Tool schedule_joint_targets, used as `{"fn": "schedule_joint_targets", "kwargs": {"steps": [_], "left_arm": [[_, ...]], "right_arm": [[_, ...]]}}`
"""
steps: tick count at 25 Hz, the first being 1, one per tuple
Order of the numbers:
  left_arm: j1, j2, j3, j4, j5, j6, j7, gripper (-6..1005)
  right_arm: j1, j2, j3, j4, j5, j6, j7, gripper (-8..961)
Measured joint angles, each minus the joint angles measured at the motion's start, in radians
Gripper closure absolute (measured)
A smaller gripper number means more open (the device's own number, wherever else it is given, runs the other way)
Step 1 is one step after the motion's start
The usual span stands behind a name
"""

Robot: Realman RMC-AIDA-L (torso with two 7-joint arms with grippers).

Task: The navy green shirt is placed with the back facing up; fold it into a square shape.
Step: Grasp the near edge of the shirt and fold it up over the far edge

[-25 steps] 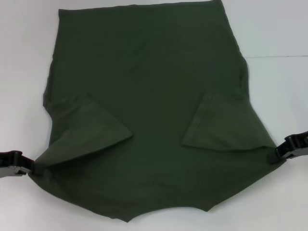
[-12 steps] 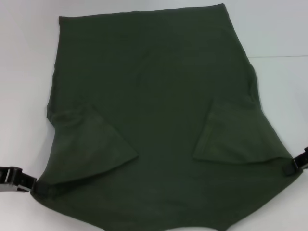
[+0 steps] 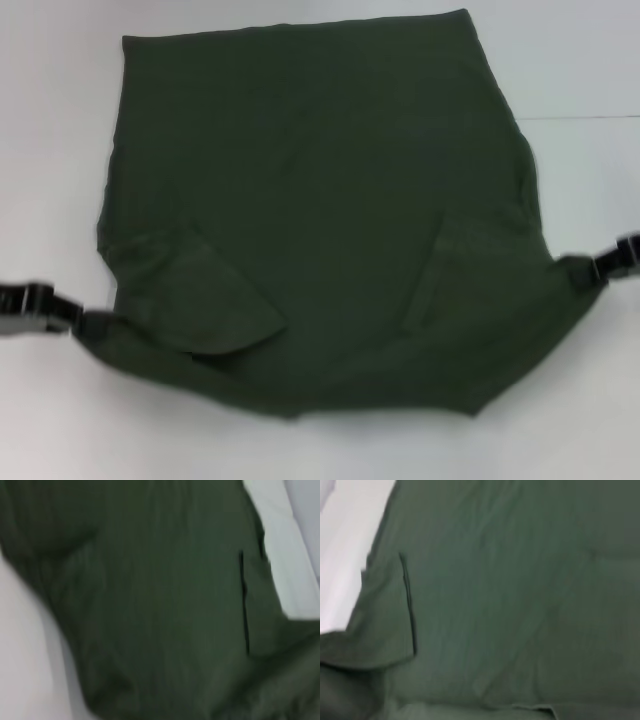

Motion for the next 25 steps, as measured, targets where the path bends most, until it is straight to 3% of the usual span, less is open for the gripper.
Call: {"fn": "schedule_joint_targets", "kwargs": {"steps": [5,9,17,25], "left_arm": [[-0.048,0.026,-0.033,-0.019,-0.044,-0.067,-0.031,973],[-0.083,0.032,-0.033,-0.035,-0.088,-0.152,-0.054,972],[-0.116,0.017,-0.027,-0.118,-0.181,-0.408,-0.057,972],[-0.102,-0.004,-0.027,-0.184,-0.281,-0.601,-0.023,972]], "right_arm": [[0.028,-0.011,0.002,0.004,0.08,0.076,0.018,870],[0.049,-0.015,0.002,0.005,0.128,0.152,0.029,867],[0.071,-0.001,0.002,0.04,0.195,0.334,0.028,860],[0.065,0.031,0.002,0.085,0.279,0.514,-0.025,854]]}}
